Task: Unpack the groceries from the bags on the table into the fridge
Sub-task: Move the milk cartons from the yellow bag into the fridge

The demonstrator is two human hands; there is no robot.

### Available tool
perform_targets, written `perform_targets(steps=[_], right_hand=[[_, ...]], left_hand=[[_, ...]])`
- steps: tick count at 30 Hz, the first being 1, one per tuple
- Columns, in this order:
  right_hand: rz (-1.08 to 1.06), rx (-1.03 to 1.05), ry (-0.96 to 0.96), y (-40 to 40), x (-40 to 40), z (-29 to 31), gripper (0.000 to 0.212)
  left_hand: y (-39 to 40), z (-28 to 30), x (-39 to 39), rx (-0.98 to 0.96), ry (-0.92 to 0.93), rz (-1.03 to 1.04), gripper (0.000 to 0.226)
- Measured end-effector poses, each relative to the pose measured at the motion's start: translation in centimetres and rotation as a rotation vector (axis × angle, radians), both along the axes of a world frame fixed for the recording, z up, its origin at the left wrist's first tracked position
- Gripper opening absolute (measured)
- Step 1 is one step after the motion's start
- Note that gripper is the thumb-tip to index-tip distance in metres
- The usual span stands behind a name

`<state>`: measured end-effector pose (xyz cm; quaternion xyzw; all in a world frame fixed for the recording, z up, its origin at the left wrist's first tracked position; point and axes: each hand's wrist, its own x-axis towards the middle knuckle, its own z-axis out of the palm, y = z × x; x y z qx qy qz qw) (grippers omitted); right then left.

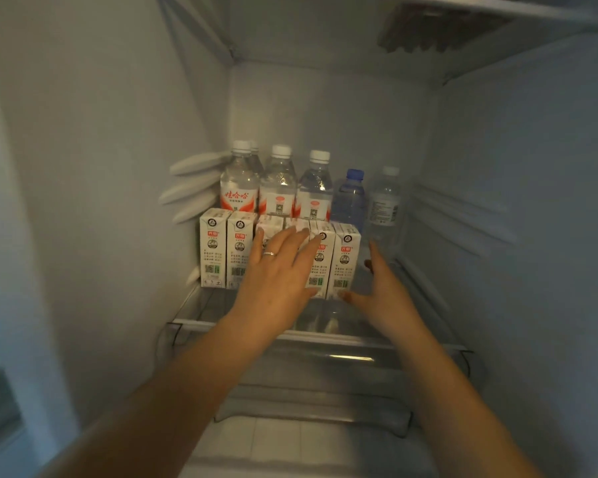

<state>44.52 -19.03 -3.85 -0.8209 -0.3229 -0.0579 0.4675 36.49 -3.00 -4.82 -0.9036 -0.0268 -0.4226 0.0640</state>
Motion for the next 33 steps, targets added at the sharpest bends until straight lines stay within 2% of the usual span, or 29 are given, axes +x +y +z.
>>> perform_targets(steps=[5, 11, 22, 33], right_hand=[[-0.133, -0.099, -0.147, -1.8, -3.1, -1.3, 0.084], [-0.301, -0.195, -0.329, -4.3, -10.0, -2.5, 0.081], [-0.523, -0.386, -0.083, -9.8, -29.8, -9.9, 0.075], [-0.788, -0.424, 0.184, -20.9, -48.7, -17.3, 0.069]], left_hand=[[-1.0, -2.1, -3.4, -0.032, 0.012, -0.068, 0.071], [-1.5, -3.9, -9.0, -0.079, 0.042, -0.205, 0.065], [-4.8, -11.2, -22.7, -0.137, 0.383, -0.496, 0.058], [-16.5, -19.5, -32.9, -0.058, 0.584, -0.861, 0.056]])
